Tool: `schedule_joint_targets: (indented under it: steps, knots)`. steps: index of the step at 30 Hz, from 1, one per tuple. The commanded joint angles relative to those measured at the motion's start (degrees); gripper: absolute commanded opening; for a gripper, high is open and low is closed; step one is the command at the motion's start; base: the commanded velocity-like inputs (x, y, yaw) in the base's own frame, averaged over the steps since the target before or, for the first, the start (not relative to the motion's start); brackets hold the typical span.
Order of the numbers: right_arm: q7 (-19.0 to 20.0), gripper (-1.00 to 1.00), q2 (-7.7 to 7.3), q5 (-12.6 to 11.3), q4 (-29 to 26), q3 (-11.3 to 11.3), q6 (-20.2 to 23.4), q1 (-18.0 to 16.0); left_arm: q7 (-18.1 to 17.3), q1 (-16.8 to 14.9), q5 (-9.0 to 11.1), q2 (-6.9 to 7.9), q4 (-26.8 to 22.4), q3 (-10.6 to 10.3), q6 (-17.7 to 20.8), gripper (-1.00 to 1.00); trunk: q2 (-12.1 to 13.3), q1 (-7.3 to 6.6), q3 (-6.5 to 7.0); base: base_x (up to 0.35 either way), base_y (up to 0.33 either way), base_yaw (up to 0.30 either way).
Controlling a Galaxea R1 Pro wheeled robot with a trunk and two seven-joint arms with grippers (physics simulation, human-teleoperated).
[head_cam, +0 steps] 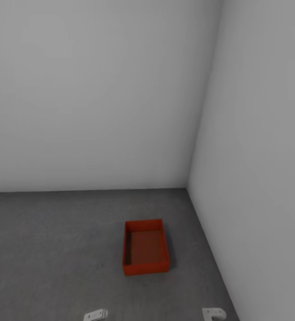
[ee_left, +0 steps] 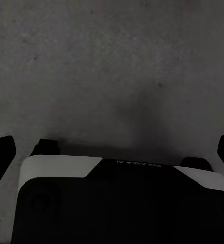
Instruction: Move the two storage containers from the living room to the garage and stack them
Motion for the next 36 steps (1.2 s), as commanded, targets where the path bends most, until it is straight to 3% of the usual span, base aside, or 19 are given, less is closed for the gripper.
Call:
schedule_joint_targets:
  steps: [1, 25, 36]
  knots:
    - [-0.33, 1.00, 0.00, -0.40, -0.10, 0.48, 0.37, -0.03, -0.35, -0.02, 0.01, -0.06, -0.13, 0.44, 0.42, 1.00, -0.11, -0.01, -0.10, -0.340, 0.105, -0.169]
    - [-0.33, 1.00, 0.07, -0.40, -0.10, 0.53, 0.37, -0.02, -0.35, -0.02, -0.02, -0.06, -0.13, 0.42, 0.42, 1.00, -0.11, -0.01, -0.10, -0.287, 0.215, -0.271]
    - [-0.33, 1.00, 0.08, -0.40, -0.10, 0.54, 0.37, -0.02, -0.35, -0.02, -0.12, -0.06, -0.13, 0.39, 0.42, 1.00, -0.11, -0.01, -0.10, -0.159, 0.139, -0.282]
